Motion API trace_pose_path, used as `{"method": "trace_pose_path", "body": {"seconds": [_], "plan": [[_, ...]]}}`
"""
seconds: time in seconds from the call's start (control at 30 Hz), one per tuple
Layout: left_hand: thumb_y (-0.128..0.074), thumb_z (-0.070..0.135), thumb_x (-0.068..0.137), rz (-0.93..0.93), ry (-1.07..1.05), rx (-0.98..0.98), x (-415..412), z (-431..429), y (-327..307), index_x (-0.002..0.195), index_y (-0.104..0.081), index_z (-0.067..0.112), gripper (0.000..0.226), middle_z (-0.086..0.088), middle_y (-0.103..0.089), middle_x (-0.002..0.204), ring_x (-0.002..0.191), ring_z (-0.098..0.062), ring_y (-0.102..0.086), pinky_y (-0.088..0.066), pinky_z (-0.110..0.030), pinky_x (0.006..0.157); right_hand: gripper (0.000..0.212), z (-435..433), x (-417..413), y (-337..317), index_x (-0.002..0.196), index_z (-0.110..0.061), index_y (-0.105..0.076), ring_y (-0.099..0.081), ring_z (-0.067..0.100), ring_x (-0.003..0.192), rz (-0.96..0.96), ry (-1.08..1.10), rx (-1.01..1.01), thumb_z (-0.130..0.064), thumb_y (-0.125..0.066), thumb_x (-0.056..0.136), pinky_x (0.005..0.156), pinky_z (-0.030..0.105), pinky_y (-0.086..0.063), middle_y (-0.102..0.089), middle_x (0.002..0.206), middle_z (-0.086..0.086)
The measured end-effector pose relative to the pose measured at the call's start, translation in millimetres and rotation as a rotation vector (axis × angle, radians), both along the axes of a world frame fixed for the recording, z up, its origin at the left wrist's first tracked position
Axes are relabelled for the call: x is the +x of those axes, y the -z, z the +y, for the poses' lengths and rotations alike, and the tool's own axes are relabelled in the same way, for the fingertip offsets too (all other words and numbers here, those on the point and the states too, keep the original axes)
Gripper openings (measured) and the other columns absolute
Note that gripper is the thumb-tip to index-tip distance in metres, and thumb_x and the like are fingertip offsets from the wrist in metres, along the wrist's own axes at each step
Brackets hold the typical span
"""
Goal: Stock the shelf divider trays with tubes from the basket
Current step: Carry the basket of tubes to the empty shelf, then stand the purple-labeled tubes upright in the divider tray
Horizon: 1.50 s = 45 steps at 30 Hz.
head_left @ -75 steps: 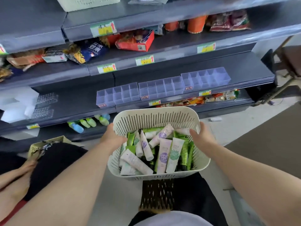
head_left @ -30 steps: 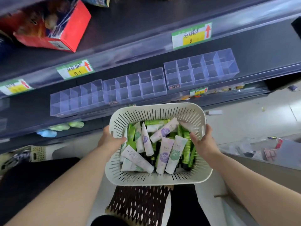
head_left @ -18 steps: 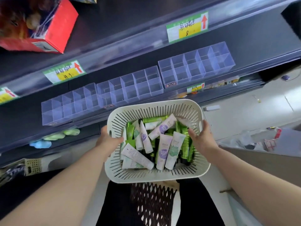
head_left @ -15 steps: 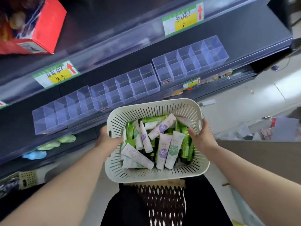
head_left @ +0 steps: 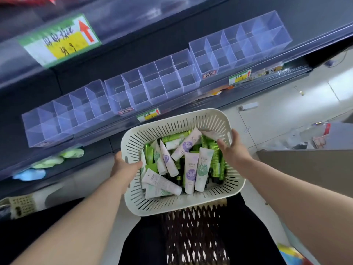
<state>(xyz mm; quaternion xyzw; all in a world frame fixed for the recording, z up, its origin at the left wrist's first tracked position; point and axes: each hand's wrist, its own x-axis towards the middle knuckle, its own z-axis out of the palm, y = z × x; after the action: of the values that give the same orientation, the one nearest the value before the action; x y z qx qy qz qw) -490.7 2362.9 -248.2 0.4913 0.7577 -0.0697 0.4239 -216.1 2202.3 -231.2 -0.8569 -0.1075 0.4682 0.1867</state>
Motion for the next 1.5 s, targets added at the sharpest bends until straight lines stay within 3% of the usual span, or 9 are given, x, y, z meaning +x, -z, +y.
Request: {"method": "trace_pose_path", "body": {"seconds": [0.2, 0.5, 0.8, 0.9, 1.0, 1.07, 1.17, 1.3, 1.5], "plan": [[-0.073, 0.029, 0.078, -0.005, 0.009, 0.011, -8.2, 19.9, 21.1, 0.128, -0.034, 0.031, 0.064, -0.001, -0.060, 0.099, 0.081, -0.029, -0.061, -0.044, -0.029, 0.052, 0.067, 11.8, -12.1, 25.1, 0.148, -0.036, -0.004, -0.057, 0.015, 0.060, -0.021, 0.006, 0.002, -0.050, -0.043, 0.095, 0.039, 0.020, -0.038, -0.052, 0.128, 0.017], [-0.075, 0.026, 0.078, -0.055, -0.074, 0.010, -9.6, 34.6, 86.0, 0.132, -0.033, 0.031, 0.068, 0.000, -0.061, 0.108, 0.093, -0.027, -0.061, -0.054, -0.047, 0.085, 0.066, 46.3, -8.6, 100.9, 0.147, -0.039, -0.005, -0.054, 0.015, 0.067, -0.010, 0.005, -0.001, -0.047, -0.045, 0.096, 0.047, 0.023, -0.036, -0.047, 0.133, 0.018], [-0.075, 0.025, 0.077, -0.039, -0.166, 0.052, -15.7, 39.5, 128.8, 0.126, -0.038, 0.031, 0.062, 0.000, -0.062, 0.106, 0.088, -0.025, -0.062, -0.055, -0.047, 0.083, 0.064, 62.4, -12.5, 150.4, 0.143, -0.035, -0.015, -0.058, 0.022, 0.073, -0.119, -0.001, 0.081, -0.037, -0.055, 0.093, 0.057, 0.032, -0.049, -0.053, 0.119, 0.018], [-0.072, 0.025, 0.078, 0.006, -0.147, 0.054, -10.8, 39.7, 126.2, 0.127, -0.038, 0.029, 0.060, -0.002, -0.062, 0.108, 0.091, -0.029, -0.062, -0.055, -0.047, 0.083, 0.063, 62.9, -13.4, 151.1, 0.142, -0.036, -0.015, -0.060, 0.028, 0.080, -0.160, -0.020, 0.062, -0.038, -0.053, 0.091, 0.069, 0.042, -0.054, -0.052, 0.113, 0.016], [-0.071, 0.027, 0.080, 0.214, 0.050, 0.037, 0.6, 35.1, 113.7, 0.132, -0.035, 0.017, 0.064, -0.010, -0.055, 0.124, 0.106, -0.035, -0.056, -0.053, -0.043, 0.086, 0.070, 64.4, -20.4, 141.0, 0.144, -0.025, -0.014, -0.044, 0.037, 0.112, -0.378, -0.224, -0.087, -0.034, -0.051, 0.086, 0.095, 0.046, -0.040, -0.042, 0.127, 0.020], [-0.066, 0.025, 0.085, 0.400, 0.312, 0.082, 10.4, 30.6, 105.4, 0.143, -0.026, 0.011, 0.072, -0.014, -0.038, 0.142, 0.123, -0.035, -0.041, -0.045, -0.043, 0.091, 0.076, 68.5, -31.6, 131.6, 0.147, -0.018, -0.008, -0.021, 0.035, 0.136, -0.567, -0.495, -0.094, -0.031, -0.050, 0.085, 0.111, 0.045, -0.021, -0.020, 0.149, 0.017], [-0.061, 0.022, 0.086, 0.499, 0.729, 0.240, 23.8, 27.8, 98.3, 0.141, -0.036, 0.024, 0.060, -0.008, -0.027, 0.147, 0.130, -0.029, -0.029, -0.038, -0.038, 0.100, 0.067, 81.7, -44.6, 126.7, 0.149, -0.020, -0.013, 0.002, 0.027, 0.145, -0.653, -0.892, 0.043, -0.028, -0.045, 0.090, 0.116, 0.044, 0.002, -0.004, 0.157, 0.005], [-0.055, 0.018, 0.087, 0.465, 0.931, 0.245, 36.0, 37.2, 109.9, 0.123, -0.056, 0.028, 0.038, -0.002, -0.042, 0.132, 0.119, -0.024, -0.038, -0.042, -0.037, 0.090, 0.054, 100.0, -43.2, 141.2, 0.143, -0.021, -0.033, -0.004, 0.026, 0.144, -0.641, -1.169, 0.053, -0.026, -0.044, 0.090, 0.117, 0.048, -0.008, -0.011, 0.156, 0.006], [-0.058, 0.030, 0.089, 0.400, 0.962, 0.184, 41.7, 56.3, 137.1, 0.116, -0.063, 0.026, 0.028, -0.002, -0.056, 0.118, 0.109, -0.025, -0.054, -0.052, -0.040, 0.085, 0.040, 121.8, -41.5, 177.7, 0.130, -0.022, -0.048, -0.034, 0.025, 0.122, -0.691, -1.292, 0.139, -0.023, -0.047, 0.090, 0.104, 0.042, -0.033, -0.036, 0.136, 0.005]]}}
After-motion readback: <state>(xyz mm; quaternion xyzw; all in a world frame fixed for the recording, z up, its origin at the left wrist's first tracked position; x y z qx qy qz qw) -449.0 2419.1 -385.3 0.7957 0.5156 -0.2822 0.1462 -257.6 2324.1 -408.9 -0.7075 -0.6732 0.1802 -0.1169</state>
